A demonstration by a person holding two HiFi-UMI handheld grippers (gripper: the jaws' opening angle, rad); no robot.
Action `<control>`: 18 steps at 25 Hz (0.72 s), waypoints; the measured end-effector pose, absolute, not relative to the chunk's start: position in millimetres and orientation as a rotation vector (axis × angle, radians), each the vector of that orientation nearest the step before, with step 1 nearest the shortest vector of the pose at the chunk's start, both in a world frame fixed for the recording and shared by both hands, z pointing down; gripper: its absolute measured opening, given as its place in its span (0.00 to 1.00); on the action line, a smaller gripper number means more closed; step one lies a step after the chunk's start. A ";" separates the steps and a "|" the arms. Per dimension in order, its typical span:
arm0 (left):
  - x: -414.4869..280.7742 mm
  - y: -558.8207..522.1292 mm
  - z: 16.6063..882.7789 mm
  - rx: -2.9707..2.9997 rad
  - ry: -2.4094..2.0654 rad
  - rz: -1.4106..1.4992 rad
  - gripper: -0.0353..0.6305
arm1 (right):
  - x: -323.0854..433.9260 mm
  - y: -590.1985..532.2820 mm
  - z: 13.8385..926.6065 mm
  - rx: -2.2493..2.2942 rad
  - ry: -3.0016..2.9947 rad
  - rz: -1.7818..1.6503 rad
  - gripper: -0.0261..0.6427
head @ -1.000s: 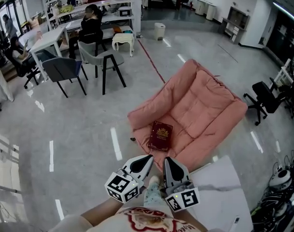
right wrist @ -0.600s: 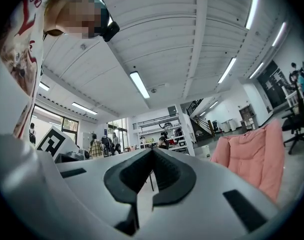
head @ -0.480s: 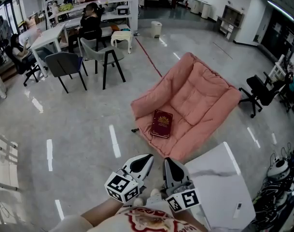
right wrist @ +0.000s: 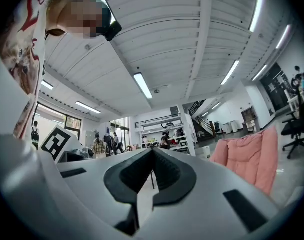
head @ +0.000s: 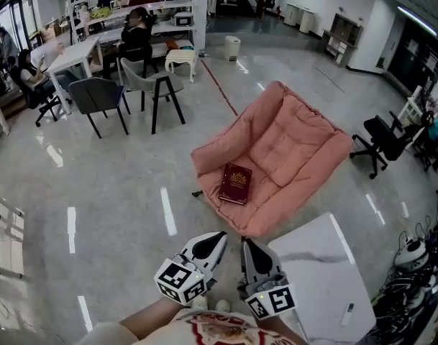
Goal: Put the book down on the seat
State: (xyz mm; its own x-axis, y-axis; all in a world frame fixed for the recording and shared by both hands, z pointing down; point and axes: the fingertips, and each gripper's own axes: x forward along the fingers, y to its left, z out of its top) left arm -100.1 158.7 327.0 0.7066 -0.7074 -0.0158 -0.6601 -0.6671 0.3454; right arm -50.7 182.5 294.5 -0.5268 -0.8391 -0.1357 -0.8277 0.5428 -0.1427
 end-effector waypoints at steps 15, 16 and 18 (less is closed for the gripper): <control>-80.5 187.1 325.2 2.599 -1.084 -0.216 0.06 | -32.4 211.2 292.5 -1.391 2.594 -0.085 0.04; -79.9 188.5 325.1 2.597 -1.086 -0.217 0.06 | -31.7 212.4 292.4 -1.389 2.594 -0.085 0.04; -79.3 191.1 325.0 2.596 -1.089 -0.217 0.06 | -31.1 214.1 292.0 -1.383 2.594 -0.086 0.04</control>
